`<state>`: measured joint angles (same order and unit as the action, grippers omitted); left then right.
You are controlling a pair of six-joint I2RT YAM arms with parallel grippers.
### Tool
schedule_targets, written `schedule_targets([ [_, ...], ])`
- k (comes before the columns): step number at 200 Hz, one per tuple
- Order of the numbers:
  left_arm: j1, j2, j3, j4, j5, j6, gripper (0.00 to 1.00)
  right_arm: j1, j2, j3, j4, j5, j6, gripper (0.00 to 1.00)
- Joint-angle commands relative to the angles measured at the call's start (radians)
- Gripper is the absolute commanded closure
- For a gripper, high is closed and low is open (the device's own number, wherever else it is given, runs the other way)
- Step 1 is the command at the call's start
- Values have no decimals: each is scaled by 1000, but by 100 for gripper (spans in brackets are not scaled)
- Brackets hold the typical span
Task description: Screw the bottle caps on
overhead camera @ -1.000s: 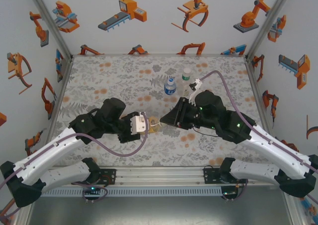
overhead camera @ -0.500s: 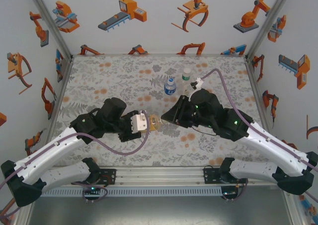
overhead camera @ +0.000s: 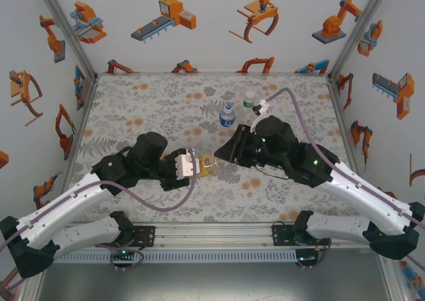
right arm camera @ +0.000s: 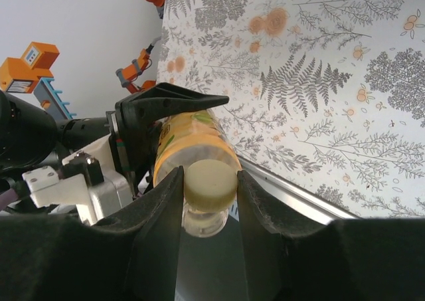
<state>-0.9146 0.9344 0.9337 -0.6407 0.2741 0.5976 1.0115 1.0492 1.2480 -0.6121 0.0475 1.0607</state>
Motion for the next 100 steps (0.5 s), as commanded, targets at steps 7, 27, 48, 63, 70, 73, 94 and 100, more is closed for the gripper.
schedule_targets([
  [7, -2, -7, 13, 62, 42, -20, 100, 3, 0, 10, 4, 34, -34, 69],
  [27, -2, 5, 15, 60, 47, -23, 100, 3, -10, 3, 4, 60, -52, 76],
  [48, -3, 4, 16, 60, 53, -22, 100, 2, -31, -2, 0, 102, -95, 77],
  [63, -2, -4, 12, 60, 50, -22, 100, -2, -57, -13, -8, 150, -138, 78],
  [70, -2, -10, 8, 62, 48, -21, 100, -7, -68, -21, -12, 173, -158, 79],
  [73, -3, -13, 7, 61, 45, -22, 100, -9, -75, -24, -12, 183, -168, 79],
  [94, -1, -34, -7, 66, 35, -41, 100, -30, -106, -67, -7, 252, -246, 82],
  [100, -1, -41, -13, 69, 33, -50, 100, -35, -110, -84, -1, 269, -272, 83],
])
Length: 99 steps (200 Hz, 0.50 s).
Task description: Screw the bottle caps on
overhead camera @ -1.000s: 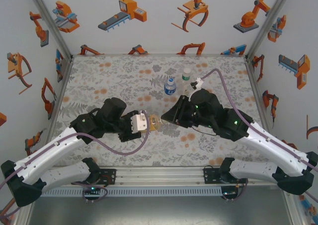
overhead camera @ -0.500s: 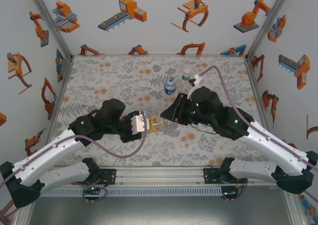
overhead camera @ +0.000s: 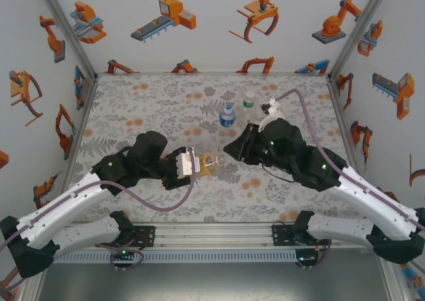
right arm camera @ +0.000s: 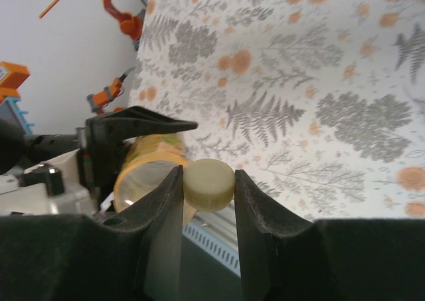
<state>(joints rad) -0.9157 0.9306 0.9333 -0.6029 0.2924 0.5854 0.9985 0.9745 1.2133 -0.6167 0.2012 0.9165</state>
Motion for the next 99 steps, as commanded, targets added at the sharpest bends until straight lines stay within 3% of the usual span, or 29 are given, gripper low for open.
schedule_targets([
  [1, 0, -38, -13, 32, 13, -40, 100, -23, -35, -51, 5, 117, -132, 83],
  [29, 1, -72, -36, 59, -8, -107, 100, -36, -44, -179, 149, 151, -282, 89],
  [70, 4, -111, -53, 90, -40, -200, 100, -36, -22, -508, 657, 87, -493, 90],
  [99, 5, -147, -71, 126, -82, -277, 100, -35, 85, -679, 956, 54, -591, 87],
])
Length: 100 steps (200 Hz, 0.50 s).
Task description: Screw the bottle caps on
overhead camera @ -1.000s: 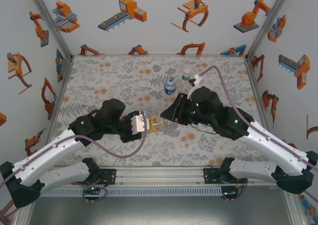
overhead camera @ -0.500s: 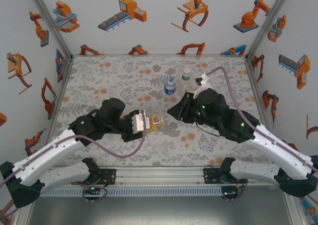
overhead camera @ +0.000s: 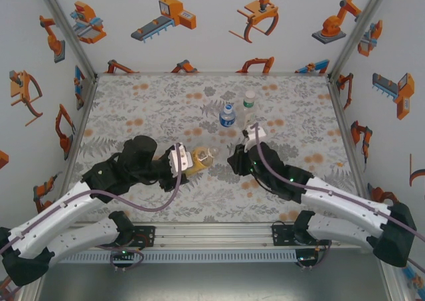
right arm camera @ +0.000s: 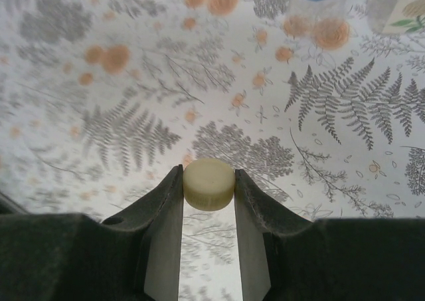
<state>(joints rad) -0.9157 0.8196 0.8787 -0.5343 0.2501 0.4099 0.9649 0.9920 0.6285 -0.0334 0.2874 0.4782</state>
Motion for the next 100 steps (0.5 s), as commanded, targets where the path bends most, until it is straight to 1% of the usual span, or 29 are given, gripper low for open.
schedule_targets([
  [1, 4, -37, -17, 59, -42, -105, 100, -2, 73, -99, 381, -32, -155, 87],
  [19, 4, -53, -27, 82, -99, -174, 100, -2, 181, -157, 545, -36, -192, 87],
  [43, 7, -61, -29, 91, -157, -241, 100, -2, 348, -216, 770, -36, -209, 83],
  [77, 8, -62, -30, 90, -154, -259, 100, 3, 559, -254, 987, -24, -225, 77],
  [88, 8, -64, -32, 91, -151, -261, 100, 8, 614, -265, 1039, -10, -221, 76],
  [100, 9, -66, -34, 92, -149, -261, 100, 16, 658, -275, 1079, 8, -212, 73],
])
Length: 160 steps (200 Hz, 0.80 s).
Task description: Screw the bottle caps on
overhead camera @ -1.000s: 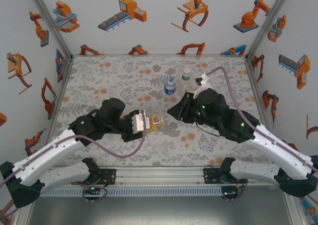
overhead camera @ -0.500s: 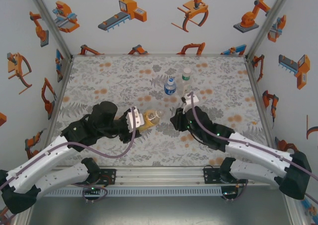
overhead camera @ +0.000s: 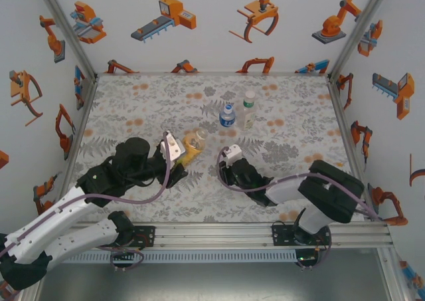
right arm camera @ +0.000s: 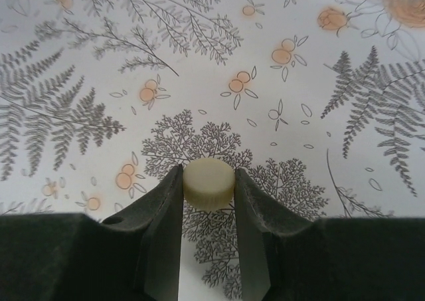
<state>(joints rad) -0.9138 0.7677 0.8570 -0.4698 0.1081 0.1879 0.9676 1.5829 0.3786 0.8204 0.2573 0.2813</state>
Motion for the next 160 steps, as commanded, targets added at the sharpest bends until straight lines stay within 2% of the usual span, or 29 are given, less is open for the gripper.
schedule_targets([
  [1, 7, -14, -12, 28, -6, -39, 100, 14, 69, -26, 228, 39, -14, 73],
  [26, 7, -18, -12, 24, -4, -36, 100, 43, 94, -42, 245, 79, 10, 59],
  [43, 7, -19, -15, 22, -7, -32, 100, 46, 74, -39, 214, 83, 36, 55],
  [71, 7, -16, -13, 20, -7, -30, 100, 46, -12, 3, 34, 82, 73, 52],
  [92, 8, -13, -10, 14, -9, -26, 100, 46, -92, 51, -145, 101, 127, 51],
  [111, 9, -13, -10, 9, -12, -23, 100, 46, -144, 145, -406, 108, 183, 50],
  [160, 14, -8, -6, 7, -25, -39, 100, 36, -158, 356, -889, 88, 304, 54],
])
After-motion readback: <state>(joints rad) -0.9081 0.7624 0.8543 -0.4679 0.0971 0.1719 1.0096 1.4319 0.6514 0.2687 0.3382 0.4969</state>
